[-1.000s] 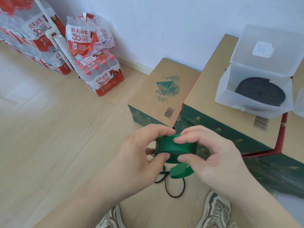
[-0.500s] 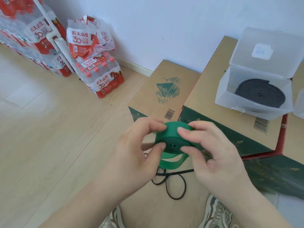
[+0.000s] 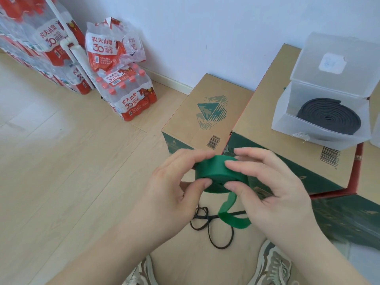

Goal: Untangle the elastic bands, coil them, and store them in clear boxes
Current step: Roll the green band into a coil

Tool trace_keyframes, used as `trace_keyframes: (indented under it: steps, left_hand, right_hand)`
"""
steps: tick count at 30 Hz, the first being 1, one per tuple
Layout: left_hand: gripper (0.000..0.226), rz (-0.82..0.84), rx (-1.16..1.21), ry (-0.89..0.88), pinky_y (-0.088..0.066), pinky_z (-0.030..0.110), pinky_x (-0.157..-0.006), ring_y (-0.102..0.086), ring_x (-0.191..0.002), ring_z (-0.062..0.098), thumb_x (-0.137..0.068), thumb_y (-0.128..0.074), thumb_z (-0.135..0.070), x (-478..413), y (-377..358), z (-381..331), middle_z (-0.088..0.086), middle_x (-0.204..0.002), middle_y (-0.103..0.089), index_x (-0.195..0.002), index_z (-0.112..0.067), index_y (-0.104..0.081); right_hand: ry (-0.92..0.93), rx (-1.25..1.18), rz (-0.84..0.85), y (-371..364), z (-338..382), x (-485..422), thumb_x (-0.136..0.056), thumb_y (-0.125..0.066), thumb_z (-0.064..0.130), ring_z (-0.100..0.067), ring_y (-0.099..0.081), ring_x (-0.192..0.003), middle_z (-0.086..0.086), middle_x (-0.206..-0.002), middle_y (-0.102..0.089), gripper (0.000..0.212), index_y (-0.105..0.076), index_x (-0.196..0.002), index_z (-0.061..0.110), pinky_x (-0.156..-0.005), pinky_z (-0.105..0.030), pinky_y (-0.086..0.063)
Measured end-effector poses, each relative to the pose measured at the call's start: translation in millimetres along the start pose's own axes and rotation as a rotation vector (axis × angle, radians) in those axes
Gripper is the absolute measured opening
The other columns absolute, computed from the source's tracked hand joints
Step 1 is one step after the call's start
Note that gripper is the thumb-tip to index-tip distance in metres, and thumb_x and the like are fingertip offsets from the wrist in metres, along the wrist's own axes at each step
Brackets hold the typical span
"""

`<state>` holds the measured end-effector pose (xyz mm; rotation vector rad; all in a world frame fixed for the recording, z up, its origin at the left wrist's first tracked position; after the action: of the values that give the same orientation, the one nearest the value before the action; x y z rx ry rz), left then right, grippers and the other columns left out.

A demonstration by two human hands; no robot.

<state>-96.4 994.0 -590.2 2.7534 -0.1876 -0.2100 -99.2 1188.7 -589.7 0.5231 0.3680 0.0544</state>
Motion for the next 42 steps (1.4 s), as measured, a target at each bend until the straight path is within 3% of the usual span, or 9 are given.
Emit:
trace_keyframes:
  steps: [5,9,12,18,23,27,30,36,42]
  left_hand:
    - [0.050,-0.085,0.180,0.063,-0.062,0.028,-0.080,-0.064,-0.119,0.020,-0.093,-0.069,0.006,-1.4,1.6,3.8,-0.015,-0.116,-0.070,-0.126,-0.031,-0.064]
    - [0.054,-0.050,-0.261,-0.146,-0.059,0.032,-0.091,-0.063,-0.119,0.007,-0.086,-0.077,0.000,1.7,-0.3,-8.2,-0.017,-0.126,-0.064,-0.132,-0.024,-0.060]
    - [0.050,-0.003,-0.308,-0.200,-0.058,0.032,-0.089,-0.065,-0.110,0.006,-0.086,-0.080,-0.005,1.8,-3.8,-8.8,-0.015,-0.121,-0.066,-0.128,-0.023,-0.061]
    - [0.050,-0.036,0.079,0.045,-0.060,0.021,-0.087,-0.065,-0.114,0.008,-0.084,-0.079,0.004,-2.6,3.8,-4.9,-0.022,-0.110,-0.070,-0.113,-0.036,-0.068]
    - [0.043,-0.108,0.356,0.107,-0.059,0.024,-0.082,-0.068,-0.110,0.021,-0.087,-0.073,0.000,-6.6,7.5,0.9,-0.006,-0.114,-0.071,-0.120,-0.026,-0.065]
    - [0.052,-0.053,-0.055,-0.007,-0.059,0.032,-0.094,-0.060,-0.126,0.009,-0.090,-0.073,-0.001,-2.7,3.7,-3.2,-0.019,-0.127,-0.064,-0.129,-0.031,-0.058]
    - [0.057,0.006,-0.308,-0.168,-0.056,0.033,-0.098,-0.058,-0.126,0.004,-0.090,-0.075,-0.008,-0.1,2.3,-7.2,-0.015,-0.134,-0.059,-0.141,-0.025,-0.055]
    - [0.051,-0.012,0.103,0.041,-0.062,0.030,-0.083,-0.062,-0.117,0.021,-0.091,-0.071,0.004,-2.2,5.4,-3.1,-0.007,-0.120,-0.066,-0.125,-0.033,-0.067]
    - [0.046,-0.092,0.401,0.168,-0.063,0.039,-0.085,-0.068,-0.109,0.022,-0.090,-0.067,-0.005,-7.0,9.4,1.6,-0.007,-0.116,-0.069,-0.127,-0.032,-0.064]
  right_hand:
    - [0.036,0.029,0.014,-0.3,2.6,-3.7,-0.085,-0.073,-0.016,-0.008,-0.062,-0.112,-0.003,-0.117,-0.065,0.052,-0.074,-0.124,0.019,-0.092,-0.008,-0.045]
    - [0.085,0.056,0.090,-9.2,-1.9,2.7,-0.087,-0.067,-0.018,-0.023,-0.063,-0.100,-0.004,-0.112,-0.060,0.053,-0.078,-0.120,0.022,-0.080,-0.032,-0.057]
    - [0.089,0.065,0.109,-11.4,-3.3,5.7,-0.085,-0.070,-0.015,-0.024,-0.064,-0.096,-0.001,-0.109,-0.063,0.048,-0.081,-0.113,0.023,-0.075,-0.037,-0.055]
    - [-0.061,-0.086,0.063,-1.3,-3.3,-0.6,-0.079,-0.086,0.001,-0.012,-0.065,-0.117,0.016,-0.118,-0.068,0.041,-0.072,-0.112,0.022,-0.100,-0.023,-0.051]
    - [0.021,-0.051,0.047,0.6,-0.5,-3.5,-0.090,-0.072,-0.007,-0.015,-0.063,-0.120,0.003,-0.124,-0.066,0.048,-0.066,-0.130,0.019,-0.102,-0.021,-0.047]
    - [0.050,0.041,0.035,-4.1,-3.3,-1.4,-0.088,-0.066,-0.018,-0.012,-0.063,-0.109,-0.005,-0.116,-0.066,0.050,-0.073,-0.126,0.014,-0.088,-0.019,-0.051]
    - [0.080,0.043,0.119,-9.8,-4.6,-0.2,-0.090,-0.064,-0.008,-0.011,-0.062,-0.102,-0.001,-0.113,-0.064,0.042,-0.075,-0.123,0.017,-0.079,-0.016,-0.048]
    - [-0.117,-0.223,0.032,-2.0,-5.5,-1.9,-0.085,-0.080,0.004,-0.017,-0.068,-0.117,0.012,-0.116,-0.071,0.042,-0.068,-0.110,0.037,-0.099,-0.025,-0.053]
    - [-0.015,-0.221,0.074,-5.8,1.7,-4.6,-0.092,-0.069,0.003,-0.025,-0.063,-0.123,0.006,-0.127,-0.066,0.054,-0.062,-0.136,0.032,-0.102,-0.038,-0.053]
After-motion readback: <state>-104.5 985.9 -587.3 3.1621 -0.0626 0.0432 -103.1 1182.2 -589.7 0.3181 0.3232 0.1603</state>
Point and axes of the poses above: each hand's wrist, its own x-axis away from the middle knuckle, its own y-axis out of the back of the hand, z = x × y, the point moved 4 cm from there along -x, towards the middle knuckle
